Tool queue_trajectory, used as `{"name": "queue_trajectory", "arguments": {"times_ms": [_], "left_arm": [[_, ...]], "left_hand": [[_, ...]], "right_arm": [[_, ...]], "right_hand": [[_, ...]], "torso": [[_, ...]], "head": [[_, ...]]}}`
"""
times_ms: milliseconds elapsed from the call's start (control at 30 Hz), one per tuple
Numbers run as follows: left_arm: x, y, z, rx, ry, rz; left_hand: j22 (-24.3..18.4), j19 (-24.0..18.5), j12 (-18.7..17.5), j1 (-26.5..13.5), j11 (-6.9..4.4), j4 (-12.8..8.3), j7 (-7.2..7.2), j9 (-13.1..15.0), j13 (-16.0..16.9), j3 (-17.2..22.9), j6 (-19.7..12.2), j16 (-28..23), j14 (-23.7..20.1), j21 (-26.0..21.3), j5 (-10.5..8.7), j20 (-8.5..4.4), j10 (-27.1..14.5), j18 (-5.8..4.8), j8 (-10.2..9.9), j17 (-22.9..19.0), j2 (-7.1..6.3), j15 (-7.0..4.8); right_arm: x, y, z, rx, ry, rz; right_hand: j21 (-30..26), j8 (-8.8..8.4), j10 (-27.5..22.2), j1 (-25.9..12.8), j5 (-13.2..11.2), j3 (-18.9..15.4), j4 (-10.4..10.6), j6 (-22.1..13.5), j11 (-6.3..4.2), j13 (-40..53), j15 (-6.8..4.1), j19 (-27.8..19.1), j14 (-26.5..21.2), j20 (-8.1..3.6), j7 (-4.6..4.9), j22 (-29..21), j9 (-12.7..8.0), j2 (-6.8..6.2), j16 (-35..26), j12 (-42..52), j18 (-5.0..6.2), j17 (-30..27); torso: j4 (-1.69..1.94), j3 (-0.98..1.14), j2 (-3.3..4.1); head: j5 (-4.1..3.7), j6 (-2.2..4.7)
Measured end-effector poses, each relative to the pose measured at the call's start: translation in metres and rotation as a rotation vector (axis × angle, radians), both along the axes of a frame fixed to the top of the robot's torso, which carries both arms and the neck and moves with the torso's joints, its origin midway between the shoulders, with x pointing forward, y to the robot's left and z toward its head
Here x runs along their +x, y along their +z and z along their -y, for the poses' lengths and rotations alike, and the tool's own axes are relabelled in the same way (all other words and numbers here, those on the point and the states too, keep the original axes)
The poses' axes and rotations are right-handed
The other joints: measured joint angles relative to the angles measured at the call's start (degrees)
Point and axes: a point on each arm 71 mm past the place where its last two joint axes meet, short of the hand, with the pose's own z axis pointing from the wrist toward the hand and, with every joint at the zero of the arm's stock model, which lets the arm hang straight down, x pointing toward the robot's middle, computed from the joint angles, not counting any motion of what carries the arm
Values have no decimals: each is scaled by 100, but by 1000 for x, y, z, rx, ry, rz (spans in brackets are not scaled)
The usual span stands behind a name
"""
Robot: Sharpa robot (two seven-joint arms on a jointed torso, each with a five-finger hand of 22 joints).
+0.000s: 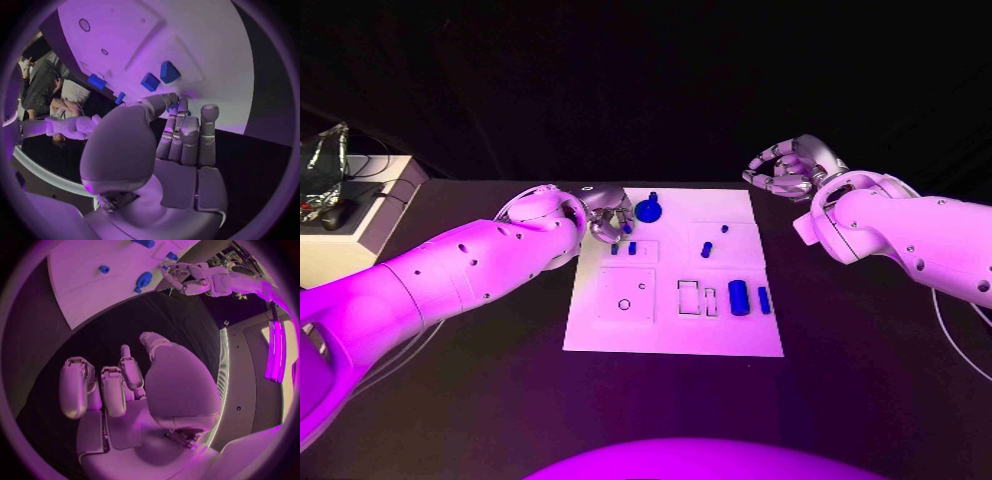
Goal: Assemble the parts on the task board
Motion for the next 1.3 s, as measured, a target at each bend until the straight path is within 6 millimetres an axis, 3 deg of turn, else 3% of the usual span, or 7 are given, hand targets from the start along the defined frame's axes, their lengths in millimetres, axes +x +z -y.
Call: {"name": "queue_trajectory", "arguments": {"times_ms": [433, 1000, 1033, 1100, 1167, 1233, 1300], "left_arm": [[0, -1, -4, 4, 7, -1], [-1, 0, -8, 5, 17, 5], [-1, 1, -9, 3, 19, 7], [0, 3, -12, -3, 26, 15], [2, 6, -16, -17, 36, 24], [3, 9, -20, -34, 47, 31], [5, 14, -26, -58, 61, 39]], "left_hand": [[-133, -103, -229, -65, 173, 47, -224, -236, -24, -110, -598, -22, -167, -126, 0, 103, -415, 1, -400, -233, -65, 127], [-229, -190, -253, -65, 203, 40, -251, -266, -31, -151, -625, -95, -338, -228, 0, 147, -570, 1, -411, -507, -65, 168], [-282, -252, -253, -65, 211, 40, -251, -272, -36, -166, -625, -141, -429, -276, 0, 147, -619, 1, -411, -663, -65, 175], [-363, -334, -253, -65, 226, 40, -219, -280, -36, -166, -592, -257, -643, -355, 0, 167, -693, 0, -411, -1052, -65, 188], [-497, -489, -253, -42, 247, 40, -179, -288, -40, -166, -552, -445, -927, -479, 0, 161, -763, 1, -411, -1569, -42, 196], [-692, -691, -246, 28, 246, 29, -149, -308, -57, -177, -522, -655, -1117, -668, 0, 175, -858, 99, -394, -1900, -28, 196], [-775, -793, -171, 51, 264, 24, -128, -339, -73, -182, -501, -961, -1296, -767, 0, 172, -925, 99, -376, -2130, -11, 195]], "right_arm": [[0, 0, 0, 0, -1, 1], [0, 0, 1, -1, -1, 0], [0, 0, 1, -2, -1, 0], [0, 0, 0, -3, 2, -2], [0, 0, 0, -10, 8, -2], [0, 0, 0, -19, 16, -1], [0, 0, -1, -36, 32, 3]], "right_hand": [[-21, 0, 0, 0, 0, 0, 0, 0, 0, -19, 0, 0, 0, 0, 0, -1, -1, 0, 0, -32, 0, 0], [-74, 0, -68, 39, 0, 25, -25, -20, 3, -139, 0, 0, 0, 0, -20, 1, 10, -39, 0, -173, 0, 0], [-136, 0, -249, 63, 0, 69, -33, -22, 9, -360, 0, 0, 0, 0, -21, 3, 18, -63, -28, -417, 0, 0], [-411, 0, -822, 140, -98, 194, -47, -54, 11, -1230, 0, -39, 0, -39, -35, 4, 45, -140, -106, -1403, 129, 0], [-701, -34, -1399, 244, -249, 359, -65, -81, 41, -2361, -2, -92, 2, -79, -44, 4, 71, -241, -233, -2707, 139, 0], [-873, -98, -1567, 365, -413, 524, -61, -68, 51, -3039, -11, -135, 12, -72, -31, 4, 71, -303, -324, -3515, 139, 0], [-971, -183, -1583, 478, -500, 711, -93, -18, 56, -3786, -11, -135, 12, -72, -39, 4, 72, -417, -367, -4353, 139, 0]], "torso": [[-1, -4, 2], [-1, -7, 1], [-2, -7, 1], [-2, -7, 1], [-5, -7, 1], [-5, -7, 1], [-5, -5, 1]], "head": [[0, 9], [-10, 6], [-10, 7], [-18, 13], [-23, 19], [-29, 25], [-39, 28]]}}
